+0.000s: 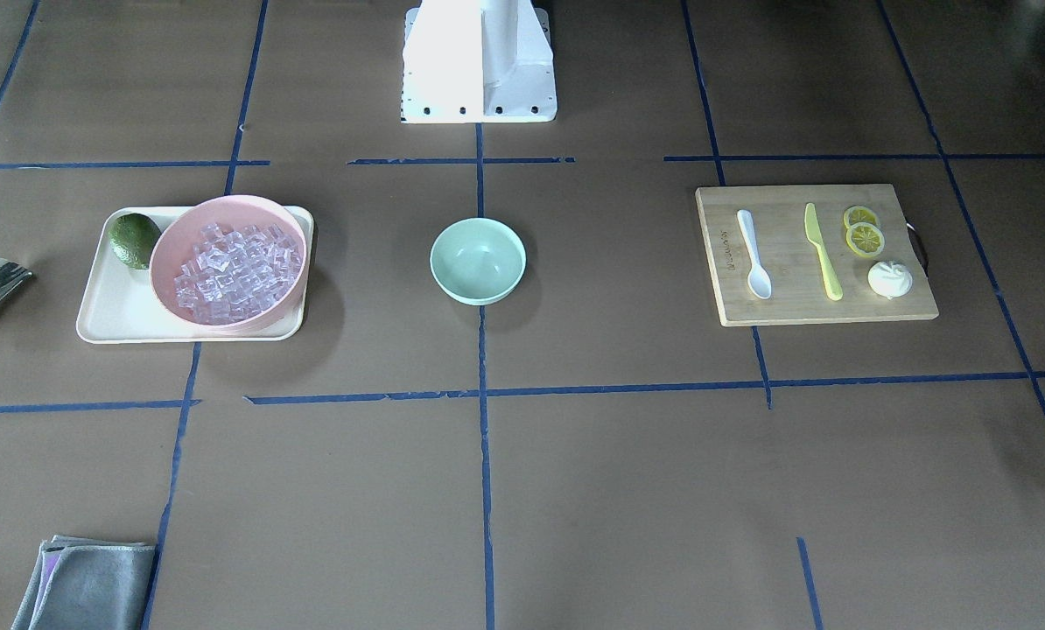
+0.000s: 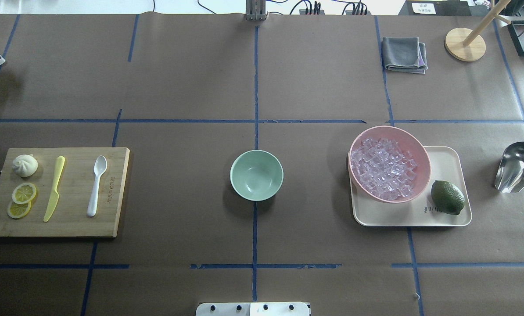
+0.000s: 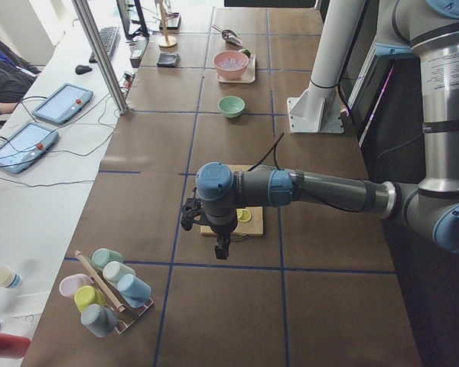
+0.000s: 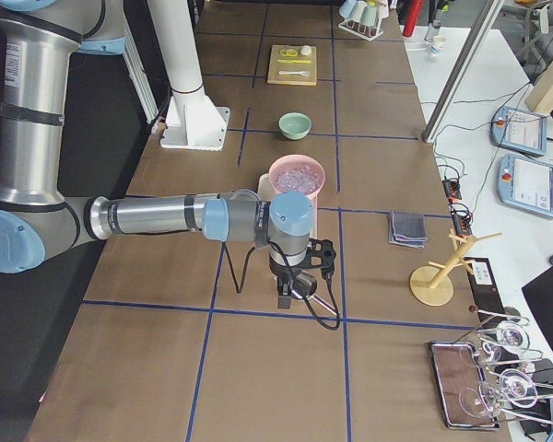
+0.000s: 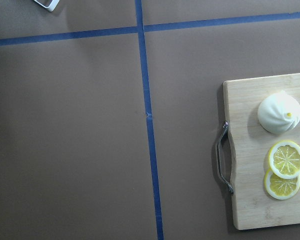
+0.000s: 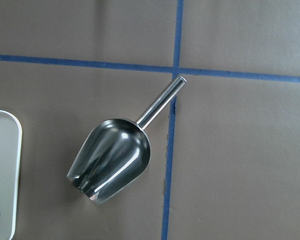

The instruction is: Put spoon and ice into bowl

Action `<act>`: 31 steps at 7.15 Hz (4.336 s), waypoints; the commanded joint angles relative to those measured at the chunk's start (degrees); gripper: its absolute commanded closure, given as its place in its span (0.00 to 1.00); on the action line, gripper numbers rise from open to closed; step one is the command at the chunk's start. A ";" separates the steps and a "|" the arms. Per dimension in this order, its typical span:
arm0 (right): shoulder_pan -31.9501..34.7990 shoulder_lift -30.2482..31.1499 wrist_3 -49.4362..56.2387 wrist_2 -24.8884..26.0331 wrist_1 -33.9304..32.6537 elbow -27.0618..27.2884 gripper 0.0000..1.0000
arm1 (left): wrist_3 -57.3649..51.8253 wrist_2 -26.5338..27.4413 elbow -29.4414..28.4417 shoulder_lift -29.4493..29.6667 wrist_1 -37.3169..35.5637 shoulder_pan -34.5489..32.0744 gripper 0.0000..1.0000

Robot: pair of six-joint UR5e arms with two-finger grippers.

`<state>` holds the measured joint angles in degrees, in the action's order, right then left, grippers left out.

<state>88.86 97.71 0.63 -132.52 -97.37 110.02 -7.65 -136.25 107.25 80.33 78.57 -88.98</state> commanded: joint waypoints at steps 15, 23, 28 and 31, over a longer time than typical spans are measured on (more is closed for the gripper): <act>-16.09 -0.50 -17.68 2.26 15.72 5.21 0.00 | 36.74 0.78 1.91 9.51 16.99 21.09 0.00; -16.09 -0.59 -17.77 2.53 15.81 4.94 0.00 | 71.28 23.40 0.51 10.02 36.12 51.97 0.00; -16.09 -0.59 -17.94 2.53 15.81 4.94 0.00 | 70.58 23.22 -1.78 11.78 35.86 52.60 0.50; -16.09 -0.59 -18.03 2.53 15.90 5.12 0.00 | 70.66 23.31 -0.99 11.08 35.86 52.42 0.98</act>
<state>72.77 97.12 -17.37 -129.99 -81.54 115.06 63.01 -112.96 105.76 91.71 114.44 -36.53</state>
